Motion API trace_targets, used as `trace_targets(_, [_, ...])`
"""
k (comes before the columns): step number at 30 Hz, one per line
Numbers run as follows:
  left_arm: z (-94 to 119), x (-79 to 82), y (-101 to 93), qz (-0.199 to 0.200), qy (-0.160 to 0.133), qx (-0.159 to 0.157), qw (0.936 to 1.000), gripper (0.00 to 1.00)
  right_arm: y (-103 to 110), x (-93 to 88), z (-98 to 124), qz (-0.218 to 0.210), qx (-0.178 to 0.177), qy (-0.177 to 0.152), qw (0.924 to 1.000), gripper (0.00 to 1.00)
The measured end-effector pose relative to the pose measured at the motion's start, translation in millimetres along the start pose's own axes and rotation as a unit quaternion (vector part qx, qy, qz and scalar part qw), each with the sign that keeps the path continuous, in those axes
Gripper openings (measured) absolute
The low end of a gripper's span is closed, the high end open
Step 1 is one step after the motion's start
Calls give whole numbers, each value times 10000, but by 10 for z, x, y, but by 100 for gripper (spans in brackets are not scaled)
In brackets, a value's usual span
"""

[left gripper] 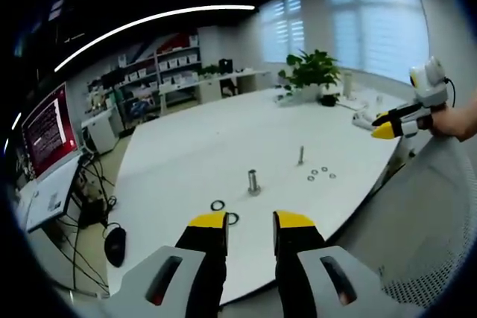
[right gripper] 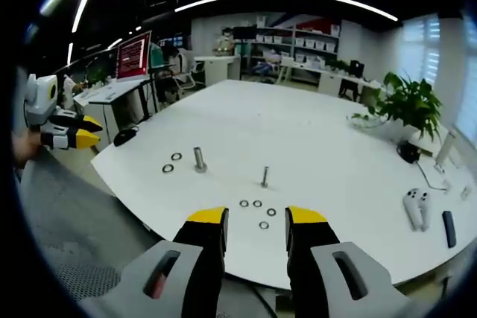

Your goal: Place the washer onto the threaded stud by aligning its center hole with the stud, sliding it down to the base, and recovering from edge contact or off-axis alignment until the washer reaches the visible bottom stop.

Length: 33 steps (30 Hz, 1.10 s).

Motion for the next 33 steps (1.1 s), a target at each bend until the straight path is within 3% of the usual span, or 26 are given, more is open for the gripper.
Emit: trace_targets(33, [4,-26,-21,14,33,-62,10000,21,-4,-16,-10,23,-22,58,10000,33])
Point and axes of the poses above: the point that each gripper's makers call its tool centre point, and the gripper's own axes: z roughly backward along the fingers, y roughly to its left, x roughly out of its top, the point moved 3 cm from there along z, roughly backward along the fingers, and after that the axes turned 3 degrees about -z, right-handed, at the moved point
